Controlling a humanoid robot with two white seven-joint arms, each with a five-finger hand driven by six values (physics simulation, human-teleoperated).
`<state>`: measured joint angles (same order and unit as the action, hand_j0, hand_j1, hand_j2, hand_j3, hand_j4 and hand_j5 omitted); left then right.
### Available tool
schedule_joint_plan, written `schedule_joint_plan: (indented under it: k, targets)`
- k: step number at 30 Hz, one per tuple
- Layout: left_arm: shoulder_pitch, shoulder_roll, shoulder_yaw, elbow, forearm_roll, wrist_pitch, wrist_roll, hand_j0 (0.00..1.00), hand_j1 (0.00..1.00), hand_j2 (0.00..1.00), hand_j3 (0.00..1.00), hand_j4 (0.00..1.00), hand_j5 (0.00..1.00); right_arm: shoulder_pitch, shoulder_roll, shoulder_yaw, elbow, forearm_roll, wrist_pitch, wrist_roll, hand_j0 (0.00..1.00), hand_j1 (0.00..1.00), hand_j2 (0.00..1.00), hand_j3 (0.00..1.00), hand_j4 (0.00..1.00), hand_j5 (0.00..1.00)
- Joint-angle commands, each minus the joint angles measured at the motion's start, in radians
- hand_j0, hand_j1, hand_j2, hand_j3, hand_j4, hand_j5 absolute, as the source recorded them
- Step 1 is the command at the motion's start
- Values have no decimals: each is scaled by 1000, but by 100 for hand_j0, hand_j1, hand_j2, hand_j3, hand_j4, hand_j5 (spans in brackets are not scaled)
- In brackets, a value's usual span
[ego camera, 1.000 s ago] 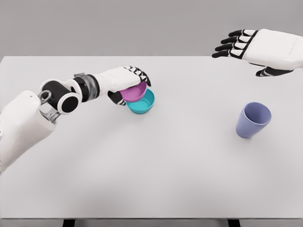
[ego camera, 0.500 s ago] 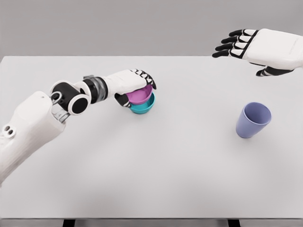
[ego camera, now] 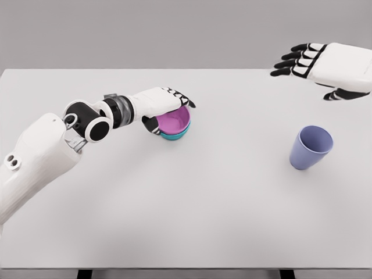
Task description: Stacking bowl and cup with both arms
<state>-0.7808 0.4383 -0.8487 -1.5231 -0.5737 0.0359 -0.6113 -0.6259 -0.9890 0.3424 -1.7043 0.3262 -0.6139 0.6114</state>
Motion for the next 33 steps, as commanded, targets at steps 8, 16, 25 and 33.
schedule_joint_plan:
  k: [8, 16, 25, 33]
  targets:
    - [0, 20, 5, -58, 12, -1, 0, 100, 100, 100, 100, 100, 100, 58, -40, -83, -26, -236, 3, -1, 100, 100, 100, 100, 100, 100]
    - [2, 158, 46, -173, 60, -98, 0, 100, 100, 100, 100, 100, 100, 54, -122, -74, -49, -254, 3, -1, 100, 100, 100, 100, 100, 100]
    - [35, 545, 243, -198, 814, -647, 0, 100, 100, 100, 100, 100, 100, 75, -278, 3, -49, -253, 3, -1, 100, 100, 100, 100, 100, 100]
    - [481, 565, 569, -68, 1123, -647, 0, 100, 100, 100, 100, 100, 100, 78, -326, 122, -49, -253, 3, -1, 100, 100, 100, 100, 100, 100]
